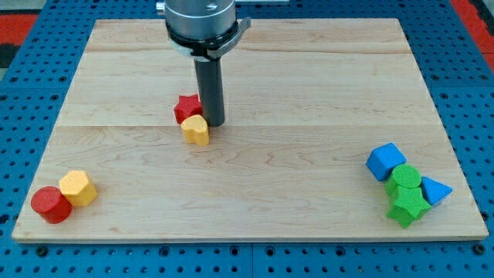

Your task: Move the yellow heart closer to the yellow hexagon

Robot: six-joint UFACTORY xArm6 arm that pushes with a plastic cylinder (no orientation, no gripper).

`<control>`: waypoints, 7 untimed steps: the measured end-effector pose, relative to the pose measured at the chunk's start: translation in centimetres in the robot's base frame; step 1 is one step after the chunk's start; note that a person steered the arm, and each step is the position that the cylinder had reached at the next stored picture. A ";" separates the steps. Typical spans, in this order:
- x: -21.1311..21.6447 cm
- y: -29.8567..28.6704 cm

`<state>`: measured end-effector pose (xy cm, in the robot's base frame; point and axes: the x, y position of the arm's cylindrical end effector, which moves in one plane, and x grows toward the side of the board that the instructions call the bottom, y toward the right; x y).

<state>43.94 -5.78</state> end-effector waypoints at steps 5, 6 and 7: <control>5.5 -6.5; 6.4 -7.9; 7.5 -9.2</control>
